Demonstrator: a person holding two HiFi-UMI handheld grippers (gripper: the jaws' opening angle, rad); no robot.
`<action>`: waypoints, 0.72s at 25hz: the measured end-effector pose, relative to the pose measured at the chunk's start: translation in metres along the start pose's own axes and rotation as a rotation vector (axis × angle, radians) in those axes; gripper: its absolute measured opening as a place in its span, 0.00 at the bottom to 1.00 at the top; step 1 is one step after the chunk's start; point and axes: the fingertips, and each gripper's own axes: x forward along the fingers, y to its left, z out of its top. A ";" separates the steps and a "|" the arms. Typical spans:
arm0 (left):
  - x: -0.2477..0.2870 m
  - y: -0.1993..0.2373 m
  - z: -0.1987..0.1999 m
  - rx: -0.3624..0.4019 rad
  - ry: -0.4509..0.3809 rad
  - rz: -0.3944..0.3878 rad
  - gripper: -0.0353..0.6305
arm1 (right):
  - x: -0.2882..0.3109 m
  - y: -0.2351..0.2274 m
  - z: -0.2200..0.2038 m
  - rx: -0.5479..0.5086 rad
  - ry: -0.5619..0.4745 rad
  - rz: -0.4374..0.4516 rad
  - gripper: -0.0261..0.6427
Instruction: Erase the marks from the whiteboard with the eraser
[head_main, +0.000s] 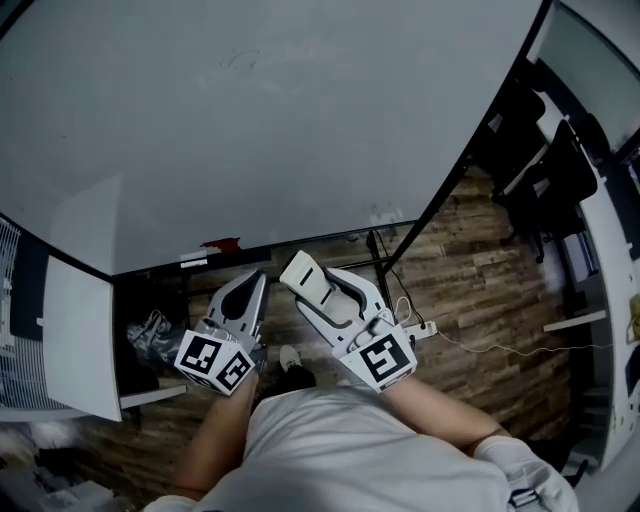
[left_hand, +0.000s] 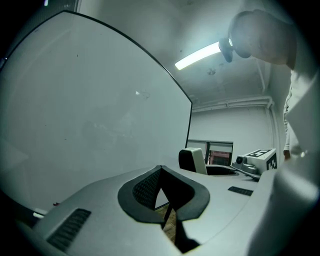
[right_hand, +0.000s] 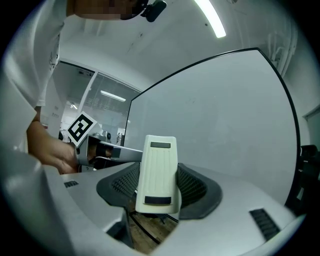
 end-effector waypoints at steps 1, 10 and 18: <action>-0.002 -0.005 -0.002 -0.001 0.001 0.013 0.06 | -0.005 0.000 0.000 -0.006 -0.007 0.007 0.41; -0.055 -0.037 -0.005 0.000 -0.042 0.114 0.06 | -0.039 0.032 -0.003 0.022 -0.025 0.083 0.41; -0.099 -0.054 0.003 0.026 -0.063 0.083 0.06 | -0.053 0.057 0.015 0.029 -0.055 0.056 0.41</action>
